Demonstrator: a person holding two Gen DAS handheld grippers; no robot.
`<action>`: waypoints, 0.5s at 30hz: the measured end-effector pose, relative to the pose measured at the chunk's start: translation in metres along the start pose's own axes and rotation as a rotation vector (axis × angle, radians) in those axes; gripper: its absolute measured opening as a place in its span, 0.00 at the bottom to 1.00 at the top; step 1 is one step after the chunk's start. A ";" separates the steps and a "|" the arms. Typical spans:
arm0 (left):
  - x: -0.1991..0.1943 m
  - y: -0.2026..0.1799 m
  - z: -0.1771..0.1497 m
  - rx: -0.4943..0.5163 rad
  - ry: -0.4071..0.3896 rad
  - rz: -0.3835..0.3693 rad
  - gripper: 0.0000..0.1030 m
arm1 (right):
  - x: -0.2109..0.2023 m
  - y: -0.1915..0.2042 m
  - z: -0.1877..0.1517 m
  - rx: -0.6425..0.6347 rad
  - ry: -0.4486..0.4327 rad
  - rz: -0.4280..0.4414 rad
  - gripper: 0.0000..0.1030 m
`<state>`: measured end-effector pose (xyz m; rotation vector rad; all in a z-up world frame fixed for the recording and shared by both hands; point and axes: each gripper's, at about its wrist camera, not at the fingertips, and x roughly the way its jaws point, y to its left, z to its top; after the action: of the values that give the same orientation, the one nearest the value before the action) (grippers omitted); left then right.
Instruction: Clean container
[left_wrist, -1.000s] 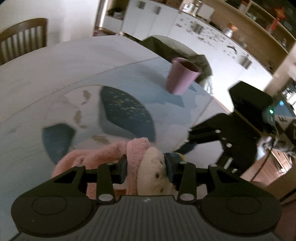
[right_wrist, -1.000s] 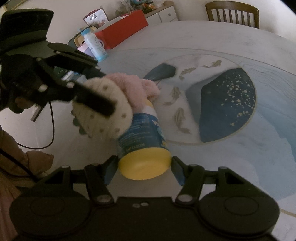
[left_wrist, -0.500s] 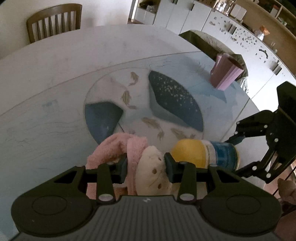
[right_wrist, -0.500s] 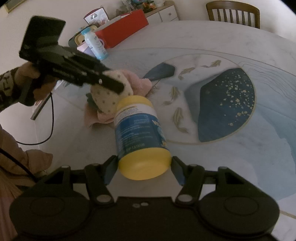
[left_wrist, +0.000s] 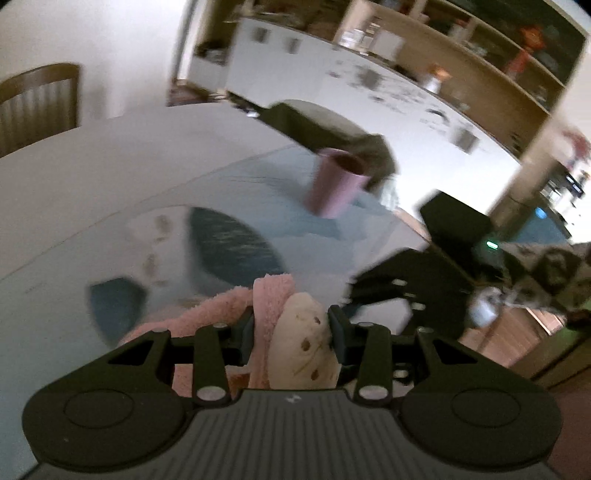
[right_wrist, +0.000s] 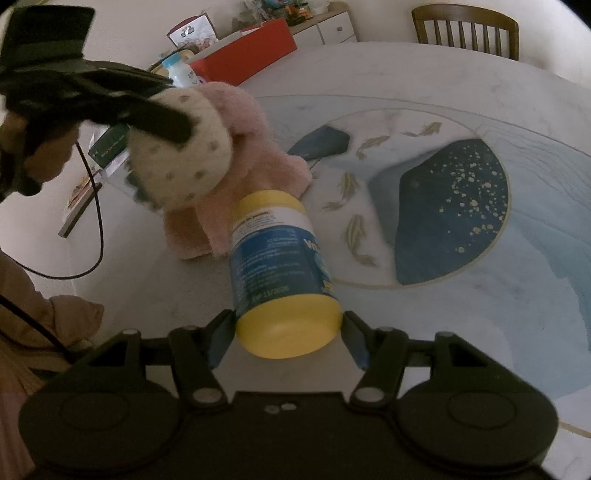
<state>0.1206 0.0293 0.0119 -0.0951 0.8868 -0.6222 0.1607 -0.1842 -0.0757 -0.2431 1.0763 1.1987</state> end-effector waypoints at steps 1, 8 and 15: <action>0.006 -0.008 0.000 0.012 0.010 -0.023 0.39 | 0.000 0.000 0.000 -0.001 0.001 -0.001 0.60; 0.050 -0.038 -0.005 0.068 0.084 -0.009 0.39 | 0.000 0.005 0.001 -0.034 0.011 -0.016 0.60; 0.048 -0.004 -0.005 -0.031 0.065 0.074 0.39 | 0.000 0.007 0.001 -0.040 0.012 -0.021 0.60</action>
<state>0.1376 0.0011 -0.0231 -0.0697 0.9584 -0.5448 0.1559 -0.1805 -0.0726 -0.2922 1.0580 1.2025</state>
